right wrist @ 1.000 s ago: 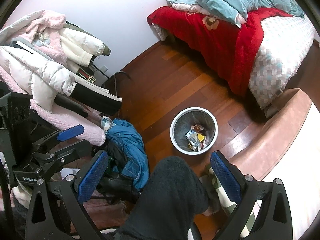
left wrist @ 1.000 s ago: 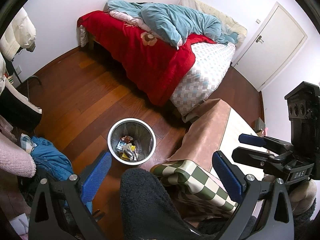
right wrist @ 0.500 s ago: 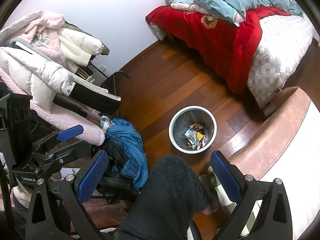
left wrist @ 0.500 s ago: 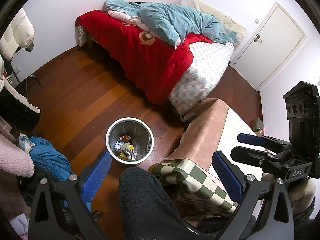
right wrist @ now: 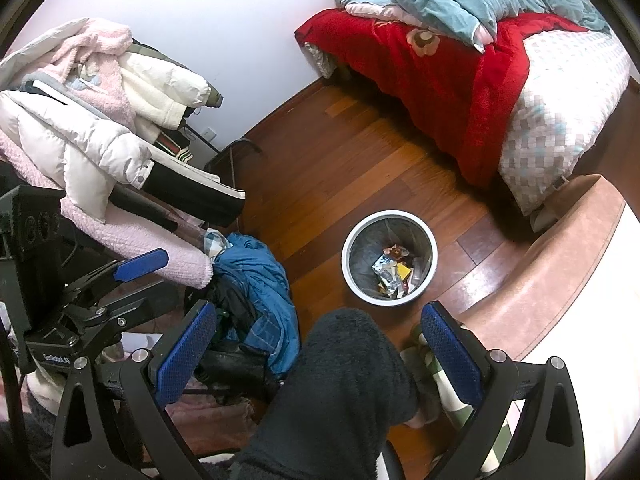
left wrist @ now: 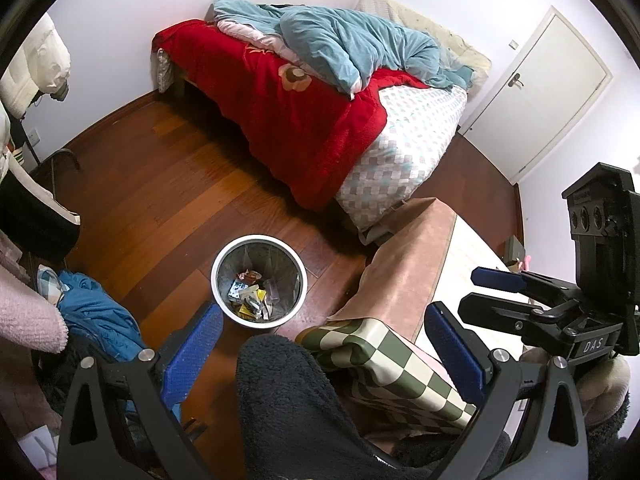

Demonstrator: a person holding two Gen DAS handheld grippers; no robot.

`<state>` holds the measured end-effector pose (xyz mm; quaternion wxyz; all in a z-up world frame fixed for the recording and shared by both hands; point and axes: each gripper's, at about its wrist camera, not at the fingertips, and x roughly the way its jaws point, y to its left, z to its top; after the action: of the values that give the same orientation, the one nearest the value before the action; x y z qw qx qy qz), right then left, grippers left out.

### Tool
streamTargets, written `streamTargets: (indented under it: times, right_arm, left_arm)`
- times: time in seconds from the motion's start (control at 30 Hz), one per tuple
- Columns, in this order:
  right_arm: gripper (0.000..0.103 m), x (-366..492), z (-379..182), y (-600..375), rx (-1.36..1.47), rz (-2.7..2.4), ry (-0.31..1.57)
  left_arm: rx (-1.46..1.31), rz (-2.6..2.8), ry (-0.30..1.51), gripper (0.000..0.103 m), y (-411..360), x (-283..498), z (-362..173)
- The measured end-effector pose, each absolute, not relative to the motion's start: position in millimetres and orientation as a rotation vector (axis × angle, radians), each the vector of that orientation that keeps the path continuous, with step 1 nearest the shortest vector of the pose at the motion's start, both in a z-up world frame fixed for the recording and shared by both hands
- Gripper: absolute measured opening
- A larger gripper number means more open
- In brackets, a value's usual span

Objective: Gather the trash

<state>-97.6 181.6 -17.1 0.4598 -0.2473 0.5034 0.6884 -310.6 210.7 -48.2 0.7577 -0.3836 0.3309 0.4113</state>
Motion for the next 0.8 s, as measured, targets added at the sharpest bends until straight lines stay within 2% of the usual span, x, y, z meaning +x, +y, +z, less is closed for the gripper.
streamTargets:
  times: [0.8]
  right_arm:
    - [0.103,-95.7,-15.4,175.1,-0.621,1.718,1.232]
  left_arm:
    - [-0.844,0.914,0.706,0.103,203.9,-314.2,-42.7]
